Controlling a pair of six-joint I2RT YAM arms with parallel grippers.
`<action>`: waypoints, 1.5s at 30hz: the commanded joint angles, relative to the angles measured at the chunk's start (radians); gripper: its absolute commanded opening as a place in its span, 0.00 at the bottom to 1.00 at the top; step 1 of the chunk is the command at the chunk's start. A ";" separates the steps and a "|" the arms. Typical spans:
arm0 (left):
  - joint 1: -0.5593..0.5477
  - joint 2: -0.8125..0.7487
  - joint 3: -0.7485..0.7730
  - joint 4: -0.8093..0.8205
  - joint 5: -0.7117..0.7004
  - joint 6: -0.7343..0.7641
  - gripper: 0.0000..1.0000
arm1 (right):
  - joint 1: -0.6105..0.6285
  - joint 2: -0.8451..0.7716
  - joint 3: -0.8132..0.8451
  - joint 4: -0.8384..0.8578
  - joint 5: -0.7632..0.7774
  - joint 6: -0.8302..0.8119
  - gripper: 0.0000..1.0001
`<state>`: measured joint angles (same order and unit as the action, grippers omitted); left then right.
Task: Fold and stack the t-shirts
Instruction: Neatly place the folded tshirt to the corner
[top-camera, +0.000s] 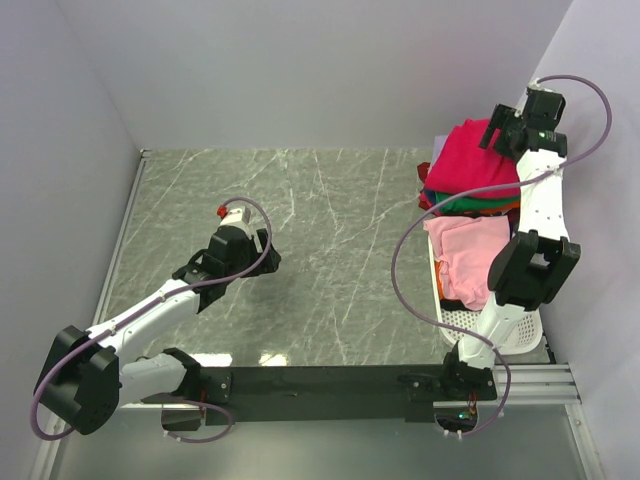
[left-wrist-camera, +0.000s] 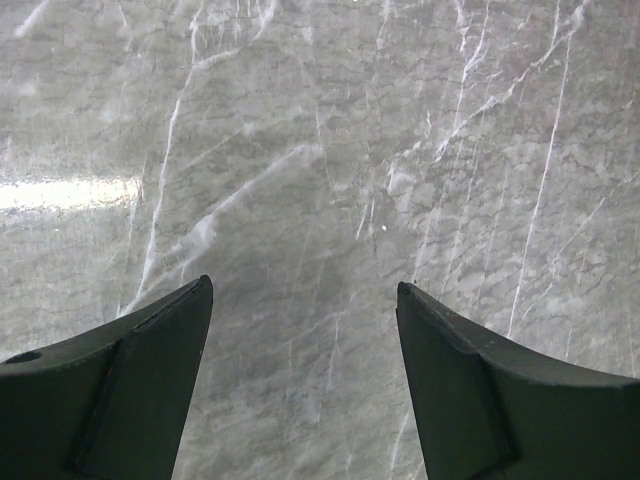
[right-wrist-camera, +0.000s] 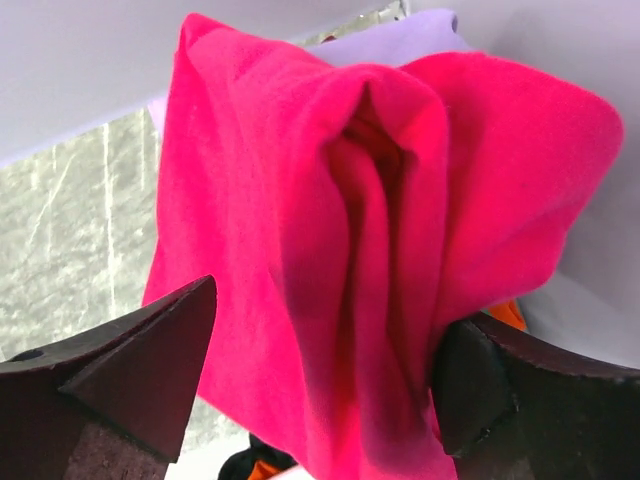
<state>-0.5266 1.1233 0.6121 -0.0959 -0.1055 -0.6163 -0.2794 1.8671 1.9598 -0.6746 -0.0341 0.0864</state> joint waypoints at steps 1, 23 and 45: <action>0.004 -0.007 0.014 -0.005 -0.003 -0.003 0.80 | 0.002 -0.055 -0.044 0.095 0.033 0.009 0.87; 0.004 -0.091 0.011 -0.024 -0.014 -0.014 0.81 | 0.000 -0.555 -0.511 0.231 0.254 0.124 0.93; 0.004 -0.258 0.090 -0.137 -0.121 -0.042 0.83 | 0.359 -0.939 -1.105 0.322 -0.214 0.171 0.95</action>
<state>-0.5266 0.8883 0.6632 -0.2207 -0.1921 -0.6582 -0.0040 0.9215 0.8738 -0.4095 -0.2520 0.2642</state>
